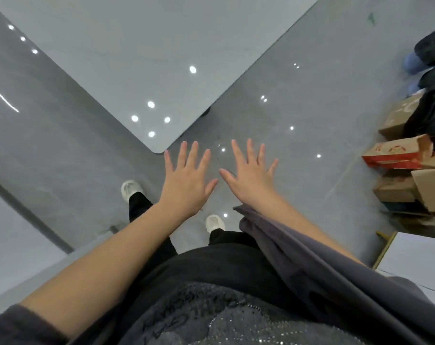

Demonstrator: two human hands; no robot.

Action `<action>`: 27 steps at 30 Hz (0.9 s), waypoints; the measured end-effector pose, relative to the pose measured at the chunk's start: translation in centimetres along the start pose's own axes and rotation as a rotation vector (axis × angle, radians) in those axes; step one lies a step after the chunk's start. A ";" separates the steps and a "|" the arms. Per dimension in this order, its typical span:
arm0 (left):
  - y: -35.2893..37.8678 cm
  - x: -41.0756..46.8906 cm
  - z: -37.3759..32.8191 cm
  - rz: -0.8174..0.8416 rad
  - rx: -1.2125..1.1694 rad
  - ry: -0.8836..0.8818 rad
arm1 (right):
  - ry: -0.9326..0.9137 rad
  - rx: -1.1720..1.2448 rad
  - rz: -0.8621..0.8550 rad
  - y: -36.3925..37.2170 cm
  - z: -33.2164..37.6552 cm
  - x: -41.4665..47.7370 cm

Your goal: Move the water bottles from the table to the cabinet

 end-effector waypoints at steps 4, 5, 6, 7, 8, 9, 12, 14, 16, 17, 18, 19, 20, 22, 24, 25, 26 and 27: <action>-3.0 3.5 8.3 0.041 0.041 0.044 | 0.086 0.074 0.010 -1.1 7.0 4.1; -3.8 4.1 10.4 0.046 0.053 0.051 | 0.099 0.092 0.015 -1.3 8.7 5.0; -4.4 4.8 12.4 0.054 0.065 0.059 | 0.115 0.109 0.023 -1.5 10.3 5.9; -5.0 5.5 14.1 0.065 0.075 0.068 | 0.135 0.126 0.032 -1.6 11.8 6.8; -5.6 6.1 15.7 0.075 0.085 0.077 | 0.158 0.143 0.040 -1.8 13.1 7.8; -6.1 6.8 17.2 0.083 0.090 0.083 | 0.179 0.155 0.048 -1.9 14.3 8.8; -7.5 9.0 21.1 0.101 0.090 0.089 | 0.213 0.159 0.063 -2.6 17.2 11.8; -8.4 10.6 23.3 0.105 0.089 0.085 | 0.222 0.168 0.056 -3.1 18.8 13.7; -9.4 12.5 25.5 0.104 0.093 0.075 | 0.231 0.190 0.041 -3.7 20.4 15.8; -9.9 13.6 26.6 0.101 0.097 0.070 | 0.232 0.197 0.036 -4.0 21.2 16.9; -10.4 14.7 27.7 0.097 0.097 0.067 | 0.231 0.203 0.032 -4.4 22.0 18.1; -11.0 15.9 28.7 0.090 0.096 0.064 | 0.230 0.210 0.028 -4.7 22.8 19.4; -11.5 17.1 29.8 0.082 0.097 0.062 | 0.229 0.215 0.022 -5.2 23.6 20.7; -12.5 20.0 31.9 0.068 0.106 0.064 | 0.226 0.233 0.001 -6.2 25.2 23.7; -13.5 23.3 33.9 0.059 0.111 0.077 | 0.224 0.266 -0.031 -7.4 26.7 27.0; -14.0 24.9 34.8 0.056 0.122 0.089 | 0.230 0.286 -0.051 -8.0 27.4 28.7; -14.5 26.6 35.8 0.054 0.136 0.102 | 0.238 0.303 -0.070 -8.7 28.1 30.4; -15.1 28.2 36.7 0.057 0.147 0.109 | 0.248 0.322 -0.084 -9.5 28.8 31.9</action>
Point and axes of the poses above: each hand's wrist, its own x-axis towards the middle knuckle, its own y-axis out of the palm, z = x × y, the point moved 6 cm from there along x, towards the middle knuckle, and after that the axes turned 7 degrees about -y, right-handed, at the moved point
